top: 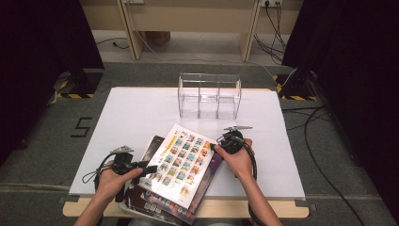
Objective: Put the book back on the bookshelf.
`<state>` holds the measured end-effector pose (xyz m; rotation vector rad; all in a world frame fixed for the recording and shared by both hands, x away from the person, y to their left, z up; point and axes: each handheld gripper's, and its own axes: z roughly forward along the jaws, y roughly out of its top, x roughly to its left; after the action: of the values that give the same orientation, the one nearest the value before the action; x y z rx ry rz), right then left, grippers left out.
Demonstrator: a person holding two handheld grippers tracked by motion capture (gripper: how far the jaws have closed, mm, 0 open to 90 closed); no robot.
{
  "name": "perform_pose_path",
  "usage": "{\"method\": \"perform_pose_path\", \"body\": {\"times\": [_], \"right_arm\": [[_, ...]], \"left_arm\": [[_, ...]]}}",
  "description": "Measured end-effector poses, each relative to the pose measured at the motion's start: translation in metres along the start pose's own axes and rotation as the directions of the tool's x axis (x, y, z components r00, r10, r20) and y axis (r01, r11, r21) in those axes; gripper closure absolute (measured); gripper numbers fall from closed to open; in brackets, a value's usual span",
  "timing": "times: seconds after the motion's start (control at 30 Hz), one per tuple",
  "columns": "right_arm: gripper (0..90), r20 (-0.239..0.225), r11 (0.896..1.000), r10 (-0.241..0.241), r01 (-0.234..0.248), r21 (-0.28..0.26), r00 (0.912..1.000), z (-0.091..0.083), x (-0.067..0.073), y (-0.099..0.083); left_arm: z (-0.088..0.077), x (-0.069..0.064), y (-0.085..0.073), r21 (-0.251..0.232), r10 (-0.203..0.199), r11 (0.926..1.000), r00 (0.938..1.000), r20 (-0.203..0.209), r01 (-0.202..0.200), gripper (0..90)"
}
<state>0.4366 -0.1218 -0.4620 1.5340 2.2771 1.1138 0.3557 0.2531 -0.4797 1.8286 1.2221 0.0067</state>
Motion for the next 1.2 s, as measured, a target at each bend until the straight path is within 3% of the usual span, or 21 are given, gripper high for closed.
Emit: {"method": "perform_pose_path", "body": {"times": [0.3,0.8,1.1,1.2], "right_arm": [[44.0,-0.009,1.000,0.013,-0.012,0.023,0.9999,0.007,0.004,0.006],[40.4,-0.054,0.994,0.089,-0.086,0.064,0.9945,0.015,-0.004,0.014],[37.9,-0.066,0.992,0.111,-0.107,0.060,0.9916,0.019,-0.004,0.014],[39.4,-0.073,0.990,0.138,-0.135,0.044,0.9878,0.019,-0.005,0.011]], "left_arm": [[0.000,0.001,0.000,0.008,0.003,1.0000,1.0000,-0.002,-0.003,48.4],[0.000,0.000,0.000,0.014,0.003,0.9999,0.9999,-0.012,-0.003,49.1],[0.000,-0.002,0.000,0.016,0.017,0.9997,0.9994,-0.030,-0.016,50.1],[0.001,-0.005,0.000,0.015,0.016,0.9998,0.9988,-0.047,-0.016,50.4]]}}
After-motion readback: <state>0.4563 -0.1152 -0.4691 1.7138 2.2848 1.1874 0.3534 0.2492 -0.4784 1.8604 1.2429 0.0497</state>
